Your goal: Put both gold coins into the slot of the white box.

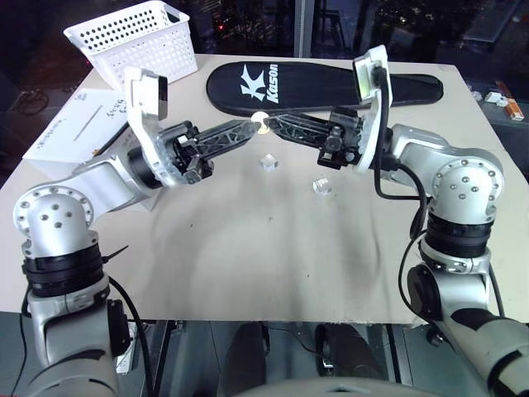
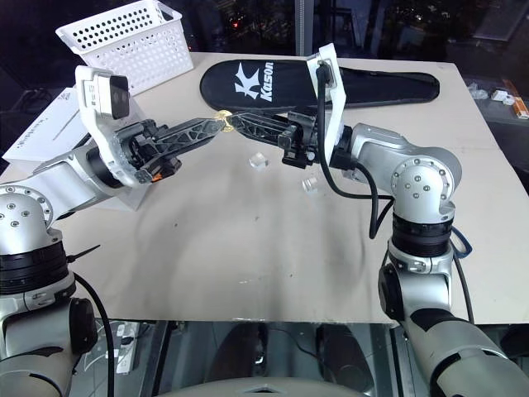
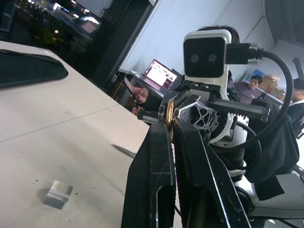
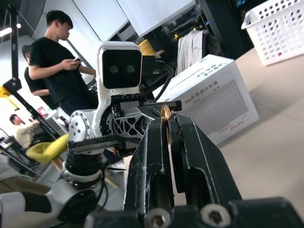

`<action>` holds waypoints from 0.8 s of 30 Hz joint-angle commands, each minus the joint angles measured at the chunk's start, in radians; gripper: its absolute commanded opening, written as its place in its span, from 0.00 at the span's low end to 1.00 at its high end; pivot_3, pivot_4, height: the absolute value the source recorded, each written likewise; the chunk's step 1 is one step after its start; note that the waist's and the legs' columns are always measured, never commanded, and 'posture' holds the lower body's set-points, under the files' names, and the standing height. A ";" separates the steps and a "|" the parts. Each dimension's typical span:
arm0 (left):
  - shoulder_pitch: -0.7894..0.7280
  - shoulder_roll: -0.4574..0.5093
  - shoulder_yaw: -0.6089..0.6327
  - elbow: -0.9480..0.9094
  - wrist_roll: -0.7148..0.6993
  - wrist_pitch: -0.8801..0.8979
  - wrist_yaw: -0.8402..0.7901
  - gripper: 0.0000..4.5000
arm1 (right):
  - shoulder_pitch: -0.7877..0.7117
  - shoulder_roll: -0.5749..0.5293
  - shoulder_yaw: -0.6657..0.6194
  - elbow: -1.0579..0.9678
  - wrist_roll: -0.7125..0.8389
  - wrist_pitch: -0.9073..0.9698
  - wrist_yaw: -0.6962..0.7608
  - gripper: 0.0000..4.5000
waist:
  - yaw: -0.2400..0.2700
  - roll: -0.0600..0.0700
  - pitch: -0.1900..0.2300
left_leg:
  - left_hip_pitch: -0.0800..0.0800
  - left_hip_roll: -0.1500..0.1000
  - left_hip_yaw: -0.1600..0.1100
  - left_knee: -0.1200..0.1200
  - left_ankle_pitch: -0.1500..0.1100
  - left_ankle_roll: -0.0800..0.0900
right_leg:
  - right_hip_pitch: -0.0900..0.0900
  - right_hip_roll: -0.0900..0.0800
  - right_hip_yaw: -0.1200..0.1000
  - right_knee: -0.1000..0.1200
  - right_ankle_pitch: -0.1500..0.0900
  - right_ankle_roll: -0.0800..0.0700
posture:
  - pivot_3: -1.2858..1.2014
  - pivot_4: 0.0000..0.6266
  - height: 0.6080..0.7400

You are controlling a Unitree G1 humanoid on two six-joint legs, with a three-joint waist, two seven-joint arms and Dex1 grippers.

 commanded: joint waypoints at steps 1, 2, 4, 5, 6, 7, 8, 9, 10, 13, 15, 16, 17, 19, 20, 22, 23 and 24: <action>-0.001 0.045 0.088 -0.008 -0.008 -0.032 0.036 0.00 | 0.016 -0.061 0.047 -0.091 -0.040 -0.106 0.075 0.33 | -0.001 0.000 0.000 | 0.000 0.000 0.000 0.000 0.000 0.000 | 0.000 0.000 0.000 0.000 0.000 0.000 | 0.52 0.24 0.90; 0.003 0.060 0.107 -0.008 -0.009 -0.033 0.048 0.00 | 0.024 -0.096 0.068 -0.103 -0.076 -0.136 0.092 0.39 | -0.001 0.000 0.000 | 0.000 0.000 0.000 0.000 0.000 0.000 | 0.000 0.000 0.000 0.000 0.000 0.000 | 0.52 0.24 0.90; 0.019 0.097 0.155 -0.010 -0.010 -0.036 0.078 0.00 | 0.047 -0.185 0.124 -0.139 -0.167 -0.224 0.151 0.64 | 0.000 0.000 0.000 | 0.000 0.000 0.000 0.000 0.000 0.000 | 0.000 0.000 0.000 0.000 0.000 0.000 | 0.52 0.24 0.90; 0.030 0.120 0.182 -0.012 -0.003 -0.040 0.092 0.00 | 0.059 -0.226 0.146 -0.157 -0.205 -0.268 0.180 0.71 | 0.000 0.000 0.000 | 0.000 0.000 0.000 0.000 0.000 0.000 | 0.000 0.000 0.000 -0.001 0.000 0.000 | 0.52 0.24 0.90; 0.041 0.147 0.209 -0.011 0.018 -0.048 0.110 0.00 | 0.068 -0.261 0.158 -0.171 -0.238 -0.314 0.206 0.85 | 0.000 0.000 0.000 | 0.000 0.000 0.000 0.000 0.000 0.000 | 0.000 0.000 0.000 -0.001 0.000 0.000 | 0.52 0.24 0.90; 0.052 0.174 0.232 -0.012 0.054 -0.062 0.126 0.00 | 0.075 -0.284 0.162 -0.182 -0.267 -0.357 0.219 0.93 | 0.000 0.000 0.000 | 0.000 0.000 0.000 0.000 0.000 0.000 | 0.000 0.000 0.000 -0.001 0.000 0.000 | 0.52 0.24 0.90; 0.063 0.198 0.248 -0.013 0.099 -0.081 0.140 0.00 | 0.082 -0.301 0.160 -0.189 -0.285 -0.391 0.232 0.98 | -0.001 0.000 0.000 | 0.000 0.000 0.000 -0.001 0.000 0.000 | 0.000 0.000 0.000 -0.001 0.000 0.000 | 0.52 0.24 0.90; 0.073 0.233 0.251 -0.009 0.159 -0.091 0.170 0.00 | 0.094 -0.321 0.153 -0.199 -0.289 -0.417 0.255 0.98 | -0.001 0.000 0.000 | 0.000 0.000 0.000 -0.001 0.000 0.000 | 0.000 0.000 0.000 -0.001 0.000 0.000 | 0.52 0.24 0.90; 0.081 0.261 0.248 -0.007 0.213 -0.104 0.184 0.00 | 0.105 -0.337 0.148 -0.207 -0.290 -0.438 0.276 0.98 | -0.001 0.000 0.000 | 0.001 0.000 0.000 -0.001 0.000 0.000 | 0.000 0.000 0.000 -0.001 0.000 0.000 | 0.52 0.24 0.90; 0.100 0.338 0.233 0.007 0.362 -0.146 0.206 0.00 | 0.139 -0.367 0.146 -0.233 -0.346 -0.559 0.316 0.98 | 0.002 0.000 0.000 | 0.001 0.000 0.000 -0.001 0.000 0.000 | 0.000 0.000 0.000 -0.001 0.000 0.000 | 0.52 0.24 0.90; 0.076 0.425 0.209 0.082 0.412 -0.091 0.203 0.00 | 0.159 -0.381 0.134 -0.247 -0.337 -0.579 0.331 0.98 | 0.003 0.000 0.000 | 0.001 0.000 0.001 -0.001 0.000 0.000 | 0.000 0.000 0.000 -0.001 0.000 0.000 | 0.52 0.24 0.90; 0.058 0.490 0.183 0.150 0.435 -0.047 0.172 0.00 | 0.166 -0.384 0.124 -0.251 -0.329 -0.580 0.330 0.98 | 0.003 -0.001 0.001 | 0.001 0.000 0.001 -0.001 0.000 0.000 | 0.000 0.000 0.000 -0.001 0.000 0.000 | 0.52 0.24 0.90; 0.034 0.546 0.150 0.222 0.462 -0.026 0.127 0.00 | 0.174 -0.389 0.120 -0.253 -0.327 -0.581 0.330 0.98 | 0.003 -0.001 0.001 | 0.001 0.000 0.000 -0.001 0.000 0.000 | 0.000 0.000 0.000 -0.001 0.000 0.000 | 0.52 0.24 0.90; -0.024 0.582 0.106 0.341 0.526 -0.035 0.122 0.00 | 0.184 -0.394 0.122 -0.252 -0.332 -0.589 0.329 0.98 | 0.002 0.000 0.001 | 0.001 0.000 0.000 -0.001 0.000 0.000 | 0.000 0.000 -0.001 -0.001 0.000 0.000 | 0.52 0.24 0.90; -0.041 0.592 0.083 0.372 0.555 -0.048 0.105 0.00 | 0.187 -0.393 0.124 -0.251 -0.334 -0.590 0.328 0.98 | 0.003 0.000 0.001 | 0.001 0.000 0.001 -0.001 0.000 0.000 | 0.000 0.000 0.000 -0.001 0.000 0.000 | 0.52 0.24 0.90; -0.087 0.600 0.037 0.432 0.601 -0.046 0.068 0.00 | 0.192 -0.390 0.126 -0.250 -0.338 -0.595 0.324 0.98 | 0.004 0.000 0.001 | 0.001 0.000 0.001 -0.002 0.000 0.000 | 0.000 0.000 0.000 -0.001 0.000 0.000 | 0.52 0.24 0.90; -0.109 0.600 0.019 0.460 0.622 -0.041 0.056 0.00 | 0.194 -0.389 0.128 -0.250 -0.341 -0.597 0.323 0.98 | 0.005 0.000 0.001 | 0.001 0.000 0.001 -0.002 0.000 0.000 | 0.000 0.000 0.000 -0.001 0.000 0.000 | 0.52 0.24 0.90; -0.131 0.599 0.001 0.486 0.638 -0.030 0.042 0.00 | 0.197 -0.389 0.127 -0.251 -0.342 -0.599 0.323 0.98 | 0.006 0.000 0.001 | 0.001 0.000 0.001 -0.002 0.000 0.000 | -0.001 0.000 0.000 -0.001 0.000 0.000 | 0.52 0.24 0.90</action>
